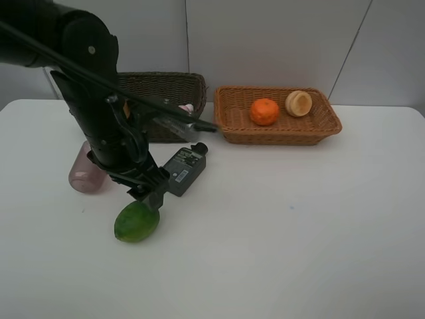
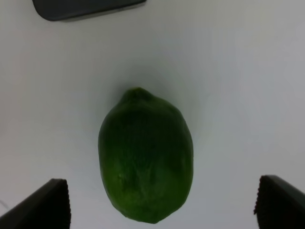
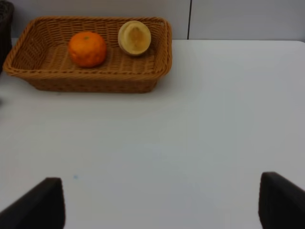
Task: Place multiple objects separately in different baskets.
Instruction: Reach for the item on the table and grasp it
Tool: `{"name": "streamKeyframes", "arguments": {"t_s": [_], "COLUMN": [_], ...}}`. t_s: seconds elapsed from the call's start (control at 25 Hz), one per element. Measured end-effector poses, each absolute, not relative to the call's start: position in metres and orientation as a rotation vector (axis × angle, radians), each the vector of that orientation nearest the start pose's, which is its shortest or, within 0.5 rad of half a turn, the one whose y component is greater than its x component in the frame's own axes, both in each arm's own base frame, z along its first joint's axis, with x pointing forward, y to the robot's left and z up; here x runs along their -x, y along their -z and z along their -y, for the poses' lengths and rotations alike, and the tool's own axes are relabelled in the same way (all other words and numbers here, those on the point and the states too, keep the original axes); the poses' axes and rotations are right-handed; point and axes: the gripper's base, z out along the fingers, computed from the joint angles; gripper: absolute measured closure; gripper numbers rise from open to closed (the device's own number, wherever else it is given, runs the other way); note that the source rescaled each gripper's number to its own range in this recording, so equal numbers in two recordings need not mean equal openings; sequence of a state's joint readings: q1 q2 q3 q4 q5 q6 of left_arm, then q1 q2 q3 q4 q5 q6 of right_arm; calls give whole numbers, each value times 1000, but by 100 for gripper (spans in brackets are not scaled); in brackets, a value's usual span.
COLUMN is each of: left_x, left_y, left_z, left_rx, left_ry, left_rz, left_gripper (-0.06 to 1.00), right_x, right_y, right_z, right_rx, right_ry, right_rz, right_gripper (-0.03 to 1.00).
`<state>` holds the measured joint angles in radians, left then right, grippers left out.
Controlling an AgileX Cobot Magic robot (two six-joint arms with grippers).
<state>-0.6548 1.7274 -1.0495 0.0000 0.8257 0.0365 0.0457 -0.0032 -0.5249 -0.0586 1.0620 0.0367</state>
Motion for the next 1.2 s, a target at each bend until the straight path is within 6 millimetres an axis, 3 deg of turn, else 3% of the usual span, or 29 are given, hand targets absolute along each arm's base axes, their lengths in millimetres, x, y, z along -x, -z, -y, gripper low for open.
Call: {"name": "streamKeyframes", "arguments": {"t_s": [1.0, 1.2], "left_x": [-259, -263], "left_y": [-124, -121], "left_z": [195, 198], "left_rx": [-1073, -1052], "left_ry": [-63, -40], "left_rz": [-2962, -2924], "left_gripper": [-6, -6], "right_x": [8, 8], "right_y": [-283, -283], "right_z": [5, 5], "right_rx": [5, 5], "right_ry": [17, 17], "right_rz": [-2018, -2018], "right_gripper": [15, 15]}}
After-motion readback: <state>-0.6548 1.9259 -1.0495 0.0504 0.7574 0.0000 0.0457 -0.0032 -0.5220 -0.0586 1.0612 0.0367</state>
